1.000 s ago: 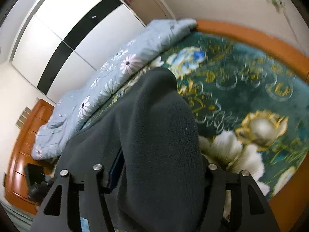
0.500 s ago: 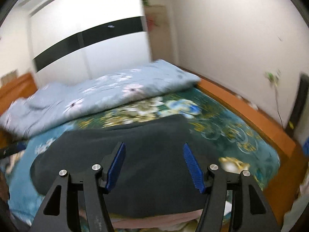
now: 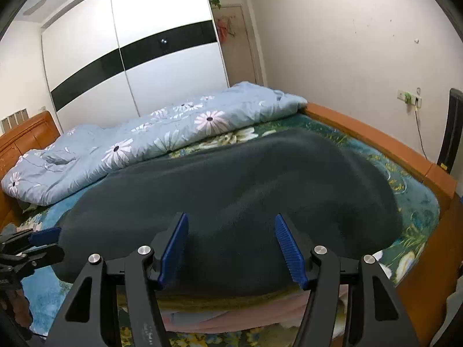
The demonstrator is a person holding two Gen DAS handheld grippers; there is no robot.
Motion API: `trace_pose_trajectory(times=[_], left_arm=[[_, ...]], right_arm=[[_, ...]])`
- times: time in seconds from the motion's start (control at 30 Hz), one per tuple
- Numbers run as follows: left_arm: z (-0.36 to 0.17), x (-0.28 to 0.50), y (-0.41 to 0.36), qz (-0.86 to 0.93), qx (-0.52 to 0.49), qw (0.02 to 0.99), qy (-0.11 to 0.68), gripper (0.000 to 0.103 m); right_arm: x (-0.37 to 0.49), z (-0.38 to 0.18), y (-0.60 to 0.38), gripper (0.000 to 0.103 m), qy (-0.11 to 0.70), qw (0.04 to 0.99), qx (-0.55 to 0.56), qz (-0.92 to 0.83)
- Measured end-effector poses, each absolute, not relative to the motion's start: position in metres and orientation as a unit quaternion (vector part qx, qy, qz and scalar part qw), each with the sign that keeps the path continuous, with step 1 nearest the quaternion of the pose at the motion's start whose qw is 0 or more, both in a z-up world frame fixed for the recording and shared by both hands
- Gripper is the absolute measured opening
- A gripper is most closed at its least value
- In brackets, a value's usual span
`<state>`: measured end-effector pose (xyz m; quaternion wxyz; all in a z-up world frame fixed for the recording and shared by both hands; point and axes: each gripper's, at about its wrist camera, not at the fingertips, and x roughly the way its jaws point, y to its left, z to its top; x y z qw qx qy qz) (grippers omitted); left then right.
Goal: Fold clothes
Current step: 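Carry the folded jacket to the clothes stack and lower it on top, then open both grippers and withdraw them from the stack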
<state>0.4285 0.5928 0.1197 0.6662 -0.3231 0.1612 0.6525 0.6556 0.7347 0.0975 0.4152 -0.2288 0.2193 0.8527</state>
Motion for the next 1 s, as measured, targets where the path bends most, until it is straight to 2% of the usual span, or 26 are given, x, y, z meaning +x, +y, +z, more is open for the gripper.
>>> trace_pose_trajectory(times=[0.27,0.5,0.6,0.67,0.73,0.8,1.0], left_arm=[[0.110,0.431,0.598,0.653,-0.319,0.662,0.184,0.066],[0.119,0.424,0.583,0.655,-0.325,0.662,0.161,0.066],[0.119,0.422,0.572,0.662,-0.321,0.658,0.160,0.068],[0.118,0.422,0.562,0.665,-0.315,0.658,0.159,0.070],[0.117,0.421,0.553,0.666,-0.307,0.661,0.158,0.080],[0.115,0.418,0.543,0.665,-0.306,0.664,0.152,0.085],[0.107,0.405,0.521,0.666,-0.315,0.662,0.137,0.091]], right_arm=[[0.650,0.090,0.733,0.065,0.219,0.412,-0.235,0.853],[0.645,0.109,0.698,0.066,0.199,0.400,-0.208,0.870],[0.643,0.114,0.682,0.073,0.192,0.394,-0.196,0.877],[0.640,0.110,0.669,0.078,0.195,0.390,-0.191,0.879],[0.638,0.106,0.659,0.081,0.201,0.393,-0.194,0.876],[0.635,0.102,0.651,0.084,0.207,0.400,-0.196,0.871],[0.628,0.096,0.627,0.090,0.219,0.422,-0.201,0.856]])
